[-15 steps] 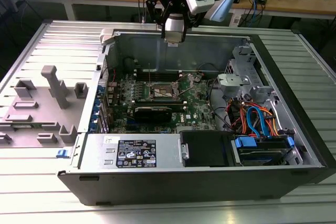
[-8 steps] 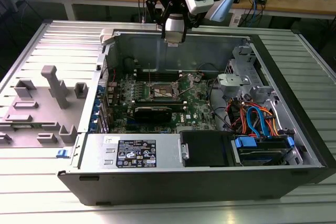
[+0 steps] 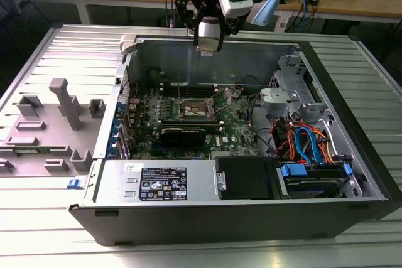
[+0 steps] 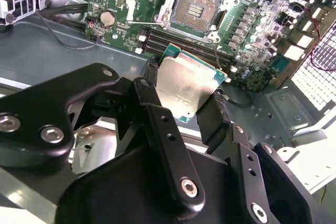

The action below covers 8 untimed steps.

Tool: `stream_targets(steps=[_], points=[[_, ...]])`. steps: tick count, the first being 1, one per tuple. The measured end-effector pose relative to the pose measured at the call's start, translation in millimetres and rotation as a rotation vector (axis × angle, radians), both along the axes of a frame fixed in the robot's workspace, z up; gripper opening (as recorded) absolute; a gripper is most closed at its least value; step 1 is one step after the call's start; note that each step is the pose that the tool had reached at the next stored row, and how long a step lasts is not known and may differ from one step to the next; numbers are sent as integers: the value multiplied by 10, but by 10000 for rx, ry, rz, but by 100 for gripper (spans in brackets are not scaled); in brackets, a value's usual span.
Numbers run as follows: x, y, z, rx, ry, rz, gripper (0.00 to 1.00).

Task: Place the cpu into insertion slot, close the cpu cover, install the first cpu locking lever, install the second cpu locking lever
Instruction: 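Place the cpu into insertion slot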

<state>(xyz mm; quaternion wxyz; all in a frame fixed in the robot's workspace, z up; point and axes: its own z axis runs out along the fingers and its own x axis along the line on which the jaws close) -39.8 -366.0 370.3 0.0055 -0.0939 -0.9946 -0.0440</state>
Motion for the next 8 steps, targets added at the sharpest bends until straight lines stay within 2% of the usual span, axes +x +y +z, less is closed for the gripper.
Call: stream_targets(steps=[8], points=[[0, 0, 0, 0, 0, -24, 54]])
